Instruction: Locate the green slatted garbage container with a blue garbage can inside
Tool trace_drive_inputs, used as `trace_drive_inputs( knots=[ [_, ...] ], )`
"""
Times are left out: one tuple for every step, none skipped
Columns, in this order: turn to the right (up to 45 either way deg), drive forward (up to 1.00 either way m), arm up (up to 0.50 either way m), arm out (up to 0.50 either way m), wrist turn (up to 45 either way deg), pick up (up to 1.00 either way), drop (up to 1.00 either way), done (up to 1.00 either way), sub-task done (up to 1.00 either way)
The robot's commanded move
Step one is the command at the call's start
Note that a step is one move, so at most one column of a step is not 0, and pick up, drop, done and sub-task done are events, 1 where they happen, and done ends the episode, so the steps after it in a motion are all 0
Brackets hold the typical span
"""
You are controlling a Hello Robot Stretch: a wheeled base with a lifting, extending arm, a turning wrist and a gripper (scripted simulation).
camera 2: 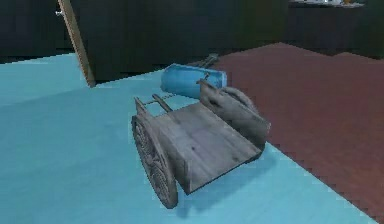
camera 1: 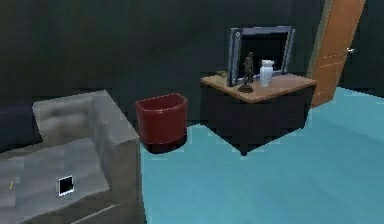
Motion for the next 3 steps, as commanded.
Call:
trace_drive_inputs(
  knots=[
    [0.0, 0.55, 0.0, 0.0, 0.0, 0.0, 0.0, 0.0, 0.0],
    [45.0, 0.0, 0.0, 0.0, 0.0, 0.0, 0.0, 0.0, 0.0],
    [12.0, 0.0, 0.0, 0.0, 0.0, 0.0, 0.0, 0.0, 0.0]
  ],
)
